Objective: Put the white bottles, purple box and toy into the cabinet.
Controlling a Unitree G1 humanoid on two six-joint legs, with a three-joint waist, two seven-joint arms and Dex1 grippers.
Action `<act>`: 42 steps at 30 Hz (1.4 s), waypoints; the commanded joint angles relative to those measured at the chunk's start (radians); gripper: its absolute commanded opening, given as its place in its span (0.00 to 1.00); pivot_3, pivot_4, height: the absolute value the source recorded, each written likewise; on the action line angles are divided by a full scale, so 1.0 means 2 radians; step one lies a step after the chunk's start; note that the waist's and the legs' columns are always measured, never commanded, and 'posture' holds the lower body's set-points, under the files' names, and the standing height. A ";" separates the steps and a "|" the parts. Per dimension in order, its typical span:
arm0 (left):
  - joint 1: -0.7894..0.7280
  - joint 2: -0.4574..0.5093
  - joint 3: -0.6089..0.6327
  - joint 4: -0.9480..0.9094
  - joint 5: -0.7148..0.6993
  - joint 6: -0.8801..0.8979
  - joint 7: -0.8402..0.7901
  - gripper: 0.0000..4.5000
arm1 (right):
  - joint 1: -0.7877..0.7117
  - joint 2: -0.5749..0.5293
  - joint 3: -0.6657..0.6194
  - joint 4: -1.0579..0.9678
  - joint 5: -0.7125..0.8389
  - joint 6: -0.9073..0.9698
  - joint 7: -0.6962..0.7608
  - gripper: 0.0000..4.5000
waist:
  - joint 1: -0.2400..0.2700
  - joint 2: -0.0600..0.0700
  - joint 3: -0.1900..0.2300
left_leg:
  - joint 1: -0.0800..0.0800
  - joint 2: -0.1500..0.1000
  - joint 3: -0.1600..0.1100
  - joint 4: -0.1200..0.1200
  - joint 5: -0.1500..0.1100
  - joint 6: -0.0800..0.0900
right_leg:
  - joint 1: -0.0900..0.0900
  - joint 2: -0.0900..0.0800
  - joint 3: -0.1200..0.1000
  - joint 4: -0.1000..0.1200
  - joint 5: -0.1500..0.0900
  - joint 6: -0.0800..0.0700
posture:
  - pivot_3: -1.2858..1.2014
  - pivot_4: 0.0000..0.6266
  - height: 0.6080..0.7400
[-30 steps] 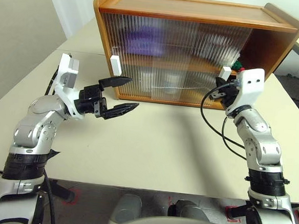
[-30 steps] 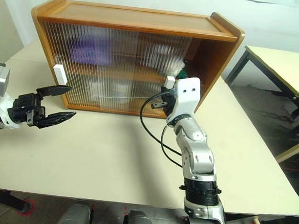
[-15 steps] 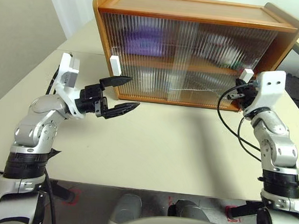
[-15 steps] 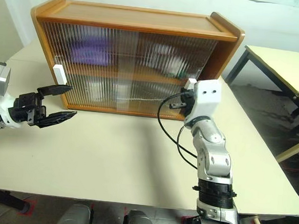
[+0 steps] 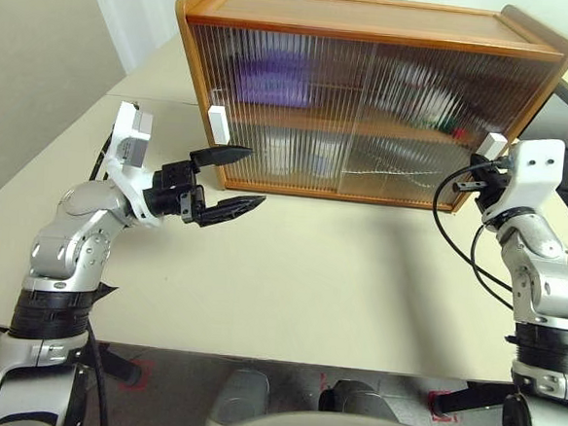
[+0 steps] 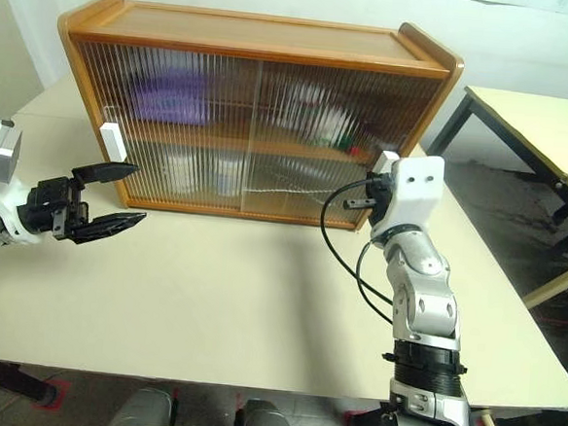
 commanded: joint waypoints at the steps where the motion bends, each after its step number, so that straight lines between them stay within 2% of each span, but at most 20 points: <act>1: -0.004 -0.002 -0.007 0.007 0.009 -0.004 -0.003 1.00 | 0.004 -0.007 -0.012 0.005 -0.006 0.002 -0.005 0.00 | 0.000 0.000 0.000 | 0.000 0.000 0.000 0.000 0.000 0.000 | 0.000 0.000 0.000 0.000 0.000 0.000 | 0.58 0.00 1.00; 6: -0.005 -0.003 -0.008 0.010 0.010 -0.006 -0.005 1.00 | 0.007 -0.006 -0.012 -0.012 0.000 0.012 -0.003 0.00 | 0.000 0.000 0.000 | 0.000 0.000 0.000 0.000 0.000 0.000 | 0.000 0.000 0.000 0.000 0.000 0.000 | 0.57 0.00 1.00; 12: -0.004 -0.002 -0.008 0.012 0.011 -0.009 -0.006 1.00 | 0.009 0.003 0.009 -0.048 0.030 0.034 0.034 0.00 | -0.002 0.000 0.000 | 0.000 0.000 0.000 0.000 0.000 0.000 | 0.000 0.000 0.000 0.000 0.000 0.000 | 0.58 0.00 1.00; 18: 0.012 0.009 0.001 0.010 0.019 -0.008 -0.008 1.00 | 0.035 0.041 0.012 -0.116 0.116 0.048 0.093 0.00 | -0.005 0.000 0.000 | 0.000 0.000 0.001 0.000 0.000 0.000 | 0.000 0.003 0.000 0.000 0.000 0.000 | 0.58 0.00 1.00; 21: 0.026 0.019 0.017 0.013 0.016 -0.006 -0.006 1.00 | 0.086 0.041 -0.008 -0.142 0.171 0.038 0.148 0.13 | -0.003 0.000 0.000 | 0.000 0.000 0.002 0.000 0.000 0.000 | 0.000 0.003 -0.001 0.000 -0.001 0.000 | 0.59 0.00 1.00; 24: 0.040 0.027 0.030 0.028 0.016 -0.005 -0.005 1.00 | 0.135 0.018 -0.022 -0.140 0.196 0.020 0.208 0.37 | -0.001 0.000 0.000 | 0.000 0.000 0.002 0.000 0.000 -0.001 | 0.001 0.002 0.000 0.000 -0.003 -0.004 | 0.59 0.00 1.00; 28: 0.066 0.026 0.051 0.075 0.023 -0.023 -0.006 1.00 | 0.210 -0.021 -0.057 -0.097 0.217 -0.033 0.309 0.70 | 0.000 0.000 0.000 | 0.001 0.000 0.002 0.000 0.001 -0.002 | 0.001 0.001 0.000 0.000 -0.004 -0.004 | 0.58 0.00 1.00; 30: 0.066 0.027 0.068 0.114 0.032 -0.040 0.004 1.00 | 0.232 -0.034 -0.086 -0.057 0.222 -0.060 0.341 0.86 | 0.000 0.000 0.000 | 0.001 0.000 0.002 0.000 0.001 -0.002 | 0.002 0.000 0.000 0.000 -0.004 -0.005 | 0.58 0.00 1.00; 32: 0.040 0.032 0.099 0.175 0.039 -0.046 0.048 1.00 | 0.242 -0.044 -0.130 -0.011 0.234 -0.083 0.353 0.99 | -0.001 0.000 0.000 | 0.001 0.000 0.002 0.000 0.001 -0.002 | 0.002 -0.001 0.000 0.000 -0.004 -0.005 | 0.58 0.00 1.00; 37: -0.006 0.049 0.117 0.299 0.100 -0.091 0.140 1.00 | 0.222 -0.061 -0.200 0.100 0.245 -0.143 0.372 0.99 | -0.003 0.000 0.000 | 0.002 0.001 0.002 0.000 0.002 -0.002 | 0.002 0.000 0.000 0.001 -0.003 -0.005 | 0.57 0.00 1.00; 40: -0.021 0.049 0.114 0.356 0.138 -0.135 0.186 1.00 | 0.209 -0.084 -0.200 0.174 0.211 -0.175 0.378 0.99 | -0.006 0.000 0.000 | 0.003 0.001 0.002 0.000 0.002 -0.002 | 0.003 -0.001 0.001 0.001 -0.003 -0.005 | 0.57 0.00 1.00; 42: -0.024 0.042 0.107 0.383 0.158 -0.166 0.200 1.00 | 0.186 -0.087 -0.210 0.202 0.216 -0.184 0.364 0.99 | -0.010 -0.001 0.000 | 0.003 0.001 0.002 0.000 0.002 -0.002 | 0.003 -0.001 0.001 0.001 -0.003 -0.005 | 0.57 0.00 1.00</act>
